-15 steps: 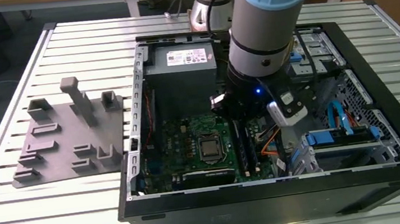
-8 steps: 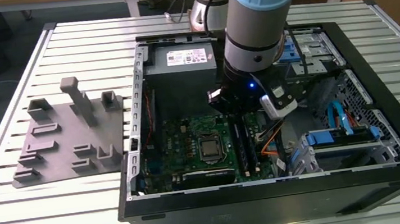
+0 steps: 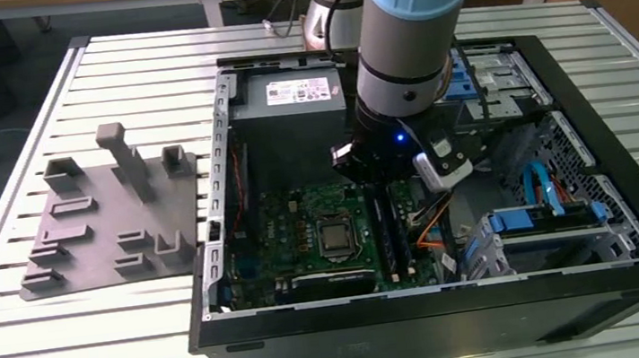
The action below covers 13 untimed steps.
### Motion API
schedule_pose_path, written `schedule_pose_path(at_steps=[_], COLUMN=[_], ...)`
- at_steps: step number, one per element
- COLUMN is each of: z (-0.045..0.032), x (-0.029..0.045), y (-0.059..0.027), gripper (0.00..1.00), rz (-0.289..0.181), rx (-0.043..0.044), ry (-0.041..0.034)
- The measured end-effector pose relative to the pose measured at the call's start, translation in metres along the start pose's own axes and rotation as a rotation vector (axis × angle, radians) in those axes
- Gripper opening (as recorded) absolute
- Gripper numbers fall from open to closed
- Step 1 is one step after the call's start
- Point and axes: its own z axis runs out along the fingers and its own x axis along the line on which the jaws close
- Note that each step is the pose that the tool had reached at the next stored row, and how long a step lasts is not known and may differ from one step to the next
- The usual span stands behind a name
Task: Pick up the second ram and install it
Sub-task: 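Press down the second ram until it locks into place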
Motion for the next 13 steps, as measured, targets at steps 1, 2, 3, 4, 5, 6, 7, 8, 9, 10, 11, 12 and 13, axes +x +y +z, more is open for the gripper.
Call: schedule_pose_path(at_steps=[1,2,3,4,5,6,7,8,9,10,11,12,13], z=[-0.0017,-0.004,-0.0066,-0.0078,-0.008,-0.0081,-0.0084,-0.0086,-0.0086,-0.0087,-0.0089,-0.0089,-0.0089], x=[-0.0001,-0.0002,-0.0002,0.0,-0.0001,-0.0001,-0.0002,-0.0003,-0.0003,-0.0003,-0.0002,-0.0002,-0.0002], y=[0.0003,0.0008,0.0006,-0.0005,-0.0028,-0.006,-0.0094,-0.0124,-0.0154,-0.0184,-0.0213,-0.0244,-0.0275], gripper=[0.07,0.07,0.07,0.07,0.07,0.07,0.07,0.07,0.07,0.07,0.07,0.07,0.07], rz=[0.0,0.0,0.0,0.0,0.0,0.0,0.0,0.0,0.0,0.0,0.0,0.0,0.0], rx=[-0.0014,-0.0033,-0.0012,0.0002,0.0006,0.0009,0.0015,0.0034,0.0063,0.0093,0.0126,0.0157,0.0199], ry=[-0.0009,-0.0018,-0.0015,-0.0012,-0.0012,-0.0012,-0.0011,-0.0012,-0.0013,-0.0013,-0.0013,-0.0014,-0.0015])
